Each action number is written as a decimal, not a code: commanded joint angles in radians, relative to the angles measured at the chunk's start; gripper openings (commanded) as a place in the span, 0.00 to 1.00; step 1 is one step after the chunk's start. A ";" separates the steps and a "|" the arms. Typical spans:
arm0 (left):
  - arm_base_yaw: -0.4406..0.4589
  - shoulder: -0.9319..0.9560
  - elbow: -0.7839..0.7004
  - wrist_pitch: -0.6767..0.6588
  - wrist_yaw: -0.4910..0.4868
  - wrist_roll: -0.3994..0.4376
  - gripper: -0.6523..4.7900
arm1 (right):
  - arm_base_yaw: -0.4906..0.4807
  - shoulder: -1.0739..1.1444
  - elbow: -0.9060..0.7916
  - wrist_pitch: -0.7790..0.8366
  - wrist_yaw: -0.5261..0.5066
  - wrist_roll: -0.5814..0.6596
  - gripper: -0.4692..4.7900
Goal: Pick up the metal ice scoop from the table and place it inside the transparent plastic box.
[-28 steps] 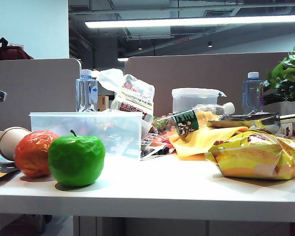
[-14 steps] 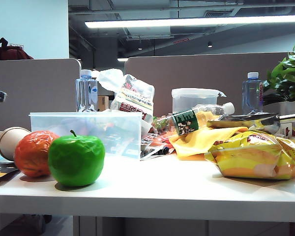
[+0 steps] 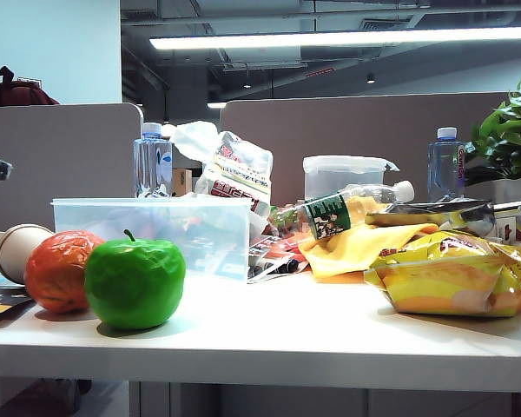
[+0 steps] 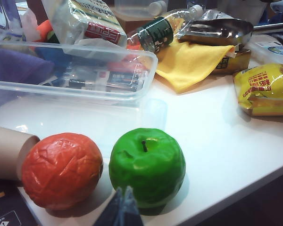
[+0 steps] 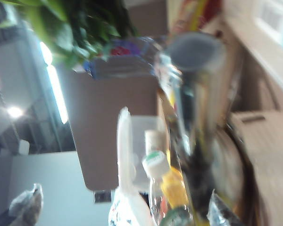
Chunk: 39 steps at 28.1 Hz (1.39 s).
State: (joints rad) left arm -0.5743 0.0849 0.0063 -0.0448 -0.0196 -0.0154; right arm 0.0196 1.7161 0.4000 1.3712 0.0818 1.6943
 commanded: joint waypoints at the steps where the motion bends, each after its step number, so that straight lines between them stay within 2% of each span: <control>1: -0.001 0.000 0.003 0.008 -0.003 0.004 0.11 | -0.002 0.002 0.021 -0.014 0.076 -0.052 1.00; 8: -0.001 0.000 0.003 0.008 -0.003 0.004 0.11 | 0.000 0.002 0.092 -0.164 0.076 -0.079 1.00; 12: -0.001 0.000 0.003 0.008 -0.003 0.004 0.11 | -0.002 0.002 0.117 -0.183 0.105 -0.119 1.00; 27: -0.001 0.000 0.003 0.008 -0.003 0.004 0.11 | -0.003 0.003 0.155 -0.338 0.215 -0.124 1.00; 38: -0.001 0.001 0.003 0.008 -0.003 0.004 0.11 | -0.027 0.100 0.206 -0.319 0.204 -0.123 1.00; 39: -0.001 0.000 0.003 0.008 -0.003 0.004 0.11 | -0.027 0.112 0.212 -0.316 0.204 -0.116 0.88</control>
State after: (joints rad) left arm -0.5743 0.0849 0.0063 -0.0444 -0.0196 -0.0154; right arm -0.0048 1.7996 0.6117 1.1027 0.2886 1.5692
